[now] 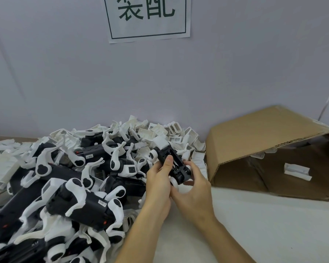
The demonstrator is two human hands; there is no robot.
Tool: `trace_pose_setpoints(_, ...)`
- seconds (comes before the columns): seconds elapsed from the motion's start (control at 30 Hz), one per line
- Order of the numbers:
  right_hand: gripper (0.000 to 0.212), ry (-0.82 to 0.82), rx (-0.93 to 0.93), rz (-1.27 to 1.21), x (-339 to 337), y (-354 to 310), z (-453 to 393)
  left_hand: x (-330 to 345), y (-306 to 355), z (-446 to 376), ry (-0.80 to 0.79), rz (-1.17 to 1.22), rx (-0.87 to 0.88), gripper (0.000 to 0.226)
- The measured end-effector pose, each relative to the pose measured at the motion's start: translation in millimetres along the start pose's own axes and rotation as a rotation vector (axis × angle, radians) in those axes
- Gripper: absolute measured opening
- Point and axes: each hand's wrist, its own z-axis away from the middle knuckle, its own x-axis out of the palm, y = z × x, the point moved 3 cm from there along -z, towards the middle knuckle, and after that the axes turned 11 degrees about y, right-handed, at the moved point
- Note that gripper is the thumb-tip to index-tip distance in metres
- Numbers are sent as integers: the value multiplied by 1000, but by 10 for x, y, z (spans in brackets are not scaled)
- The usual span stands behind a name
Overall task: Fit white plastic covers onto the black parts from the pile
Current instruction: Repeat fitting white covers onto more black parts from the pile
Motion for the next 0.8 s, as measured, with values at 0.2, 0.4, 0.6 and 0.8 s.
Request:
trace_pose_setpoints(0.2,65,-105,59,-36,-8,34,14,4,-22,14,-40,-68,28,15)
trace_pose_setpoints(0.4,55,-7,65,-147,-158,-88,-157,64,-22,101,-159,-191,145,16)
trace_pose_setpoints(0.6,84,-23,91,-60,-131,-315,-336,154,-33,208,-291,-342,335,29)
trace_pose_setpoints(0.8,46,100,115,-18,-172,-321,-404,153,-28,186,-299,-315,304,34)
